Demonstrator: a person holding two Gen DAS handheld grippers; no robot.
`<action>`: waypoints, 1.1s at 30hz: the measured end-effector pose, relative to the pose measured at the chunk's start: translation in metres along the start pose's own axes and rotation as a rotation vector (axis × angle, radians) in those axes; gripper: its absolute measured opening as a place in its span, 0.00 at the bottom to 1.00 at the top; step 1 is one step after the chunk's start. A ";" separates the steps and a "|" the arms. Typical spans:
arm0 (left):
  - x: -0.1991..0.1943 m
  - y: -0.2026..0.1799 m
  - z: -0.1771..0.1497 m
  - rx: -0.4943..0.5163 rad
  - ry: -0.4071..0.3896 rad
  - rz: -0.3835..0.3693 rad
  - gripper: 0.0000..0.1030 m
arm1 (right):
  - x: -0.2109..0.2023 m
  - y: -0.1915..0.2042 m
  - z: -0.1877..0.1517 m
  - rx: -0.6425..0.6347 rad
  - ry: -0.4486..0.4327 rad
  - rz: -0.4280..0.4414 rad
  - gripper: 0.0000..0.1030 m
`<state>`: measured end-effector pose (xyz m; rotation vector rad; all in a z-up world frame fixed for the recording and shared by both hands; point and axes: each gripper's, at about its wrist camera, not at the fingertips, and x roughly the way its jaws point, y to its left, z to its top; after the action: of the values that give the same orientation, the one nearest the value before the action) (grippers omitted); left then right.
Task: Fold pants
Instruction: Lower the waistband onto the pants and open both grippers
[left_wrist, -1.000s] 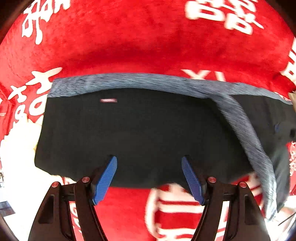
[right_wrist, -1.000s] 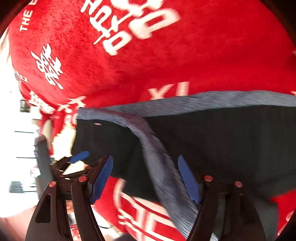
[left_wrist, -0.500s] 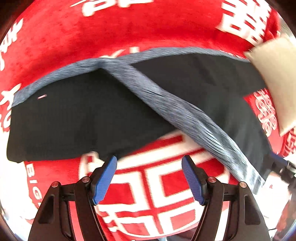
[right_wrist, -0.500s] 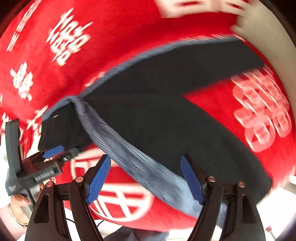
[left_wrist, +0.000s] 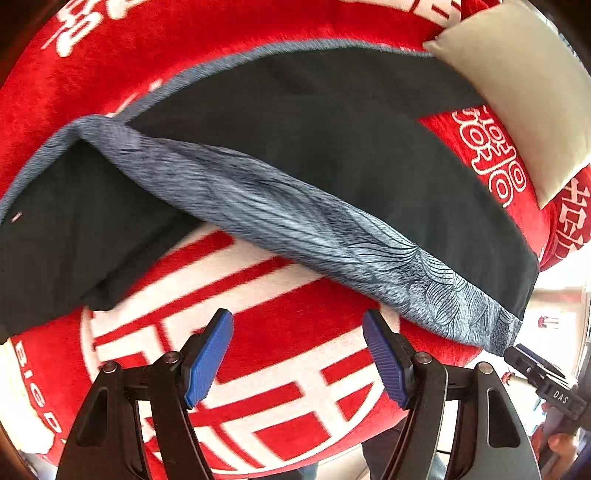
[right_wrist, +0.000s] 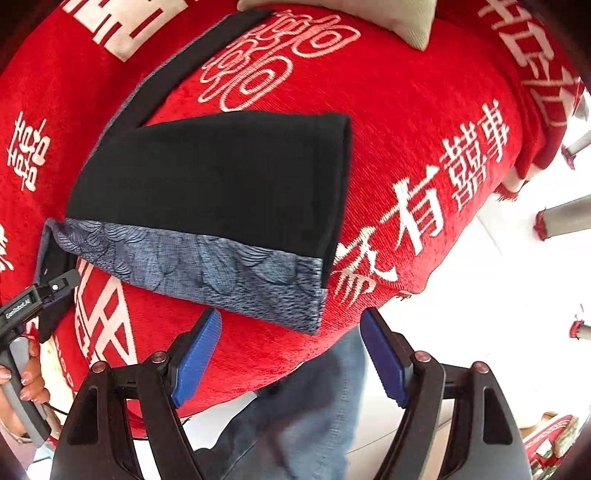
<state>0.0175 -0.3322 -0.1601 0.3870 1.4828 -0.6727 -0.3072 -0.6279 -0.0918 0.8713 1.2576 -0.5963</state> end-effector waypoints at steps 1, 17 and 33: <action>0.004 -0.004 0.002 -0.001 0.005 -0.003 0.71 | 0.004 -0.001 0.000 0.004 0.006 0.020 0.76; -0.016 -0.054 0.055 -0.027 -0.032 -0.123 0.17 | -0.054 0.021 0.098 -0.149 0.053 0.350 0.03; -0.054 -0.016 0.067 -0.205 -0.091 0.082 0.17 | -0.052 0.061 0.233 -0.304 0.114 0.459 0.03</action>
<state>0.0617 -0.3770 -0.0991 0.2548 1.4264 -0.4622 -0.1406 -0.7909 -0.0109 0.9050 1.1590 0.0112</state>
